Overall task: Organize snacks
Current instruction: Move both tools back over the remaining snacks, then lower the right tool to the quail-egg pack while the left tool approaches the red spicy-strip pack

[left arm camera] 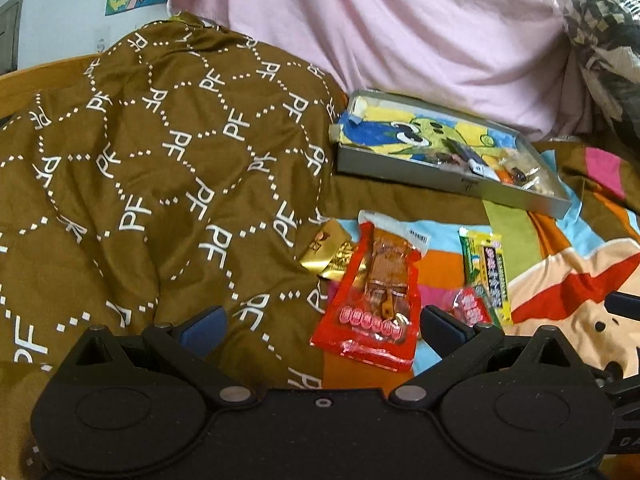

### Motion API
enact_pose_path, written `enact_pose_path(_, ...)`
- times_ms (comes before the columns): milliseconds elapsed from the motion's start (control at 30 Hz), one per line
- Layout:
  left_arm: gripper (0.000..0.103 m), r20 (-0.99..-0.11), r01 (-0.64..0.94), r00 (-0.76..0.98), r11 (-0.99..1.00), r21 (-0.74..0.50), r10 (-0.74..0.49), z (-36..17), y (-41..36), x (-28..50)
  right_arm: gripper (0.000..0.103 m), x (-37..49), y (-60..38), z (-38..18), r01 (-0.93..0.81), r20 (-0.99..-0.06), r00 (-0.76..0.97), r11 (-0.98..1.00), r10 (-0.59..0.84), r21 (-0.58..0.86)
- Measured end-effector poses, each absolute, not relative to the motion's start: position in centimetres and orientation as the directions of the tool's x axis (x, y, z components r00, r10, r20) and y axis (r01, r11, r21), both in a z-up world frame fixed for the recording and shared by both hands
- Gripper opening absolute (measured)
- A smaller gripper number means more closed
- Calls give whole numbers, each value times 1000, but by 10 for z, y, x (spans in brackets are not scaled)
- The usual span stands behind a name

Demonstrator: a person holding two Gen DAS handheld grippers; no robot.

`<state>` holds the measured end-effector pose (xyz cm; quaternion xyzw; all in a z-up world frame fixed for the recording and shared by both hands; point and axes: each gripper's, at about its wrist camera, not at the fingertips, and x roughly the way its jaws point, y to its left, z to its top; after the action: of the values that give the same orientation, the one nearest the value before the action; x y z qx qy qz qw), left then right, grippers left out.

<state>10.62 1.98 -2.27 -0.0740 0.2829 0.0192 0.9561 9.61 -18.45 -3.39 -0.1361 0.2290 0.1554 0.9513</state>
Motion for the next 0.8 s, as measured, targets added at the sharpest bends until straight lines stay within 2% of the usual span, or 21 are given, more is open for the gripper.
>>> enact_pose_path(467, 102, -584, -76, 812, 986, -152, -28, -41, 24, 112, 103, 112, -173, -51, -382, -540, 810, 905, 231, -186)
enact_pose_path(800, 102, -570, -72, 821, 986, -152, -28, -38, 24, 128, 103, 122, -170, -58, -388, -566, 792, 905, 230, -174)
